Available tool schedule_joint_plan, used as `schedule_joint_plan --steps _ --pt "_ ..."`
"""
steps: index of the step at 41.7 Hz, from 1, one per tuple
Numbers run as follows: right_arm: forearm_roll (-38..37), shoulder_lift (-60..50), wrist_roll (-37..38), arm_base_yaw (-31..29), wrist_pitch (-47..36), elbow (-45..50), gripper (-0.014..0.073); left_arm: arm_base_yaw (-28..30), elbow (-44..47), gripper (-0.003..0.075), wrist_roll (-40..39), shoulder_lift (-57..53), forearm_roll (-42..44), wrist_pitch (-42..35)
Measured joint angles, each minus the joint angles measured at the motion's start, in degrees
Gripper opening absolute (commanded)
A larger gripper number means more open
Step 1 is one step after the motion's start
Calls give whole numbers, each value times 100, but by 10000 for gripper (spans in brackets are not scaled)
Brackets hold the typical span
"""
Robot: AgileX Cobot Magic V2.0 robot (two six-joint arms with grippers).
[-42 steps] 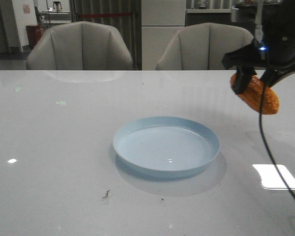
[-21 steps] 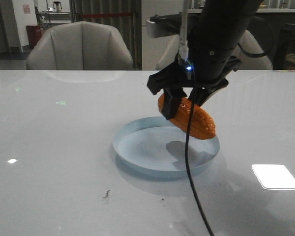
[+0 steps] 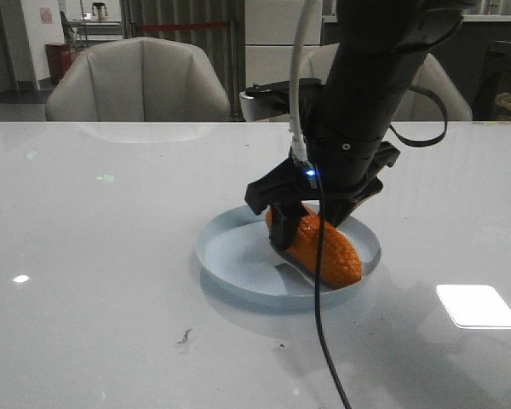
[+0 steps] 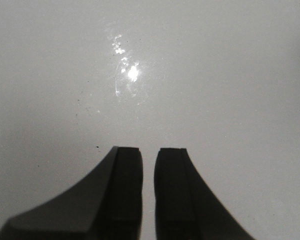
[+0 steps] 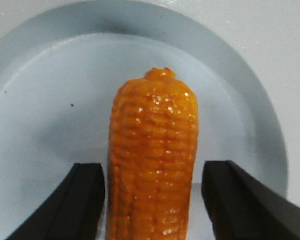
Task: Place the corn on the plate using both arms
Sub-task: 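Lower the corn onto the plate and open the right gripper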
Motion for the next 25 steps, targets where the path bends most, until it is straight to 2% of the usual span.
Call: schedule_joint_plan --steps 7,14,21,25 --pt "0 0 0 0 -164 -38 583 0 0 176 0 0 0 0" --pt "-18 -306 0 -48 212 -353 583 0 0 176 0 0 0 52" --pt "-18 -1135 193 -442 874 -779 583 0 0 176 0 0 0 115" --pt "-18 -1843 297 -860 1263 -824 583 0 0 176 0 0 0 115"
